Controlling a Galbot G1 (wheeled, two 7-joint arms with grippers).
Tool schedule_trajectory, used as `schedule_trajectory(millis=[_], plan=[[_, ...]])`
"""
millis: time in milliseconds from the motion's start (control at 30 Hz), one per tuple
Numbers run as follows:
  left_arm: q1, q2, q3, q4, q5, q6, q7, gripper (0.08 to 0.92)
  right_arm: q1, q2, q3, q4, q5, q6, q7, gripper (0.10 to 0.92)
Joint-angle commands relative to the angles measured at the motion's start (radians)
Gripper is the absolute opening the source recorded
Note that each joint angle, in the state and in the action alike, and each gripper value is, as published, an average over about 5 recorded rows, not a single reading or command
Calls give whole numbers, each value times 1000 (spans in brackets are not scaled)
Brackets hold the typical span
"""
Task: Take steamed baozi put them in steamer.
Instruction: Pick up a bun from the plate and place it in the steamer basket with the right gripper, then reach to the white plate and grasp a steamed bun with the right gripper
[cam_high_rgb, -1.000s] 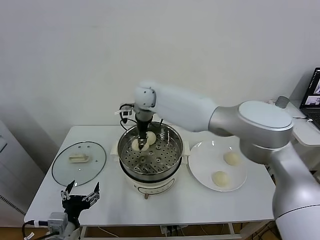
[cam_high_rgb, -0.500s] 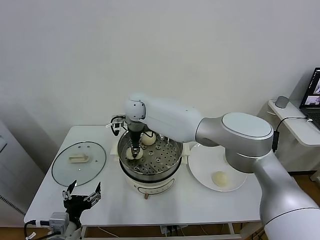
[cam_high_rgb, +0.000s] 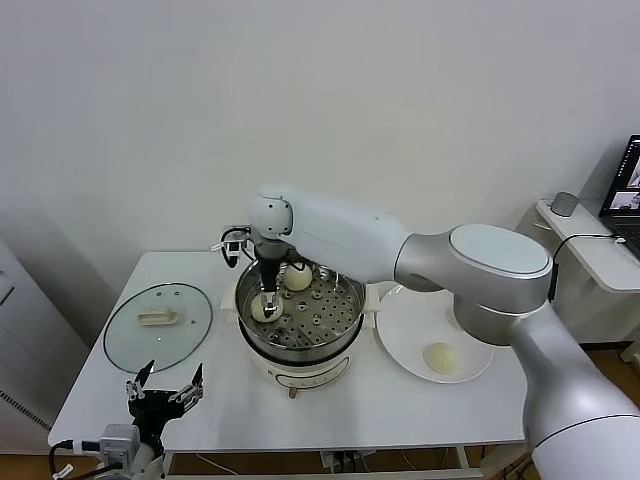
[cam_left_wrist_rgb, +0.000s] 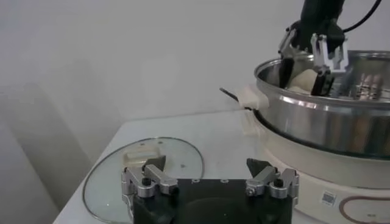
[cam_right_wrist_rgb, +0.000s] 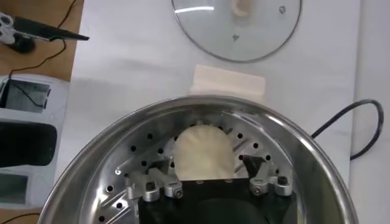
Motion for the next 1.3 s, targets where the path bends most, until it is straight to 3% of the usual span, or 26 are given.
schedule_trajectory(millis=[33,367,700,900,1300], plan=[[1,-29,0,-1,2,1,1,823,100,-185,9,140,9,13,-32,822],[5,-32,1,-2,1,10,7,823,231,-588,-17,335,-9,109,-114,823],[19,-22,-9,-2,-10,12,9,823,145,-867,26,410,-163,281,-183,823],[26,-25,-6,-1,-13,13,11,823,-75,-914,172,431,-294,322,-192,823],[37,-35,4,5,-9,20,14,823,-386,-855,376,372,-472,383,-201,823]])
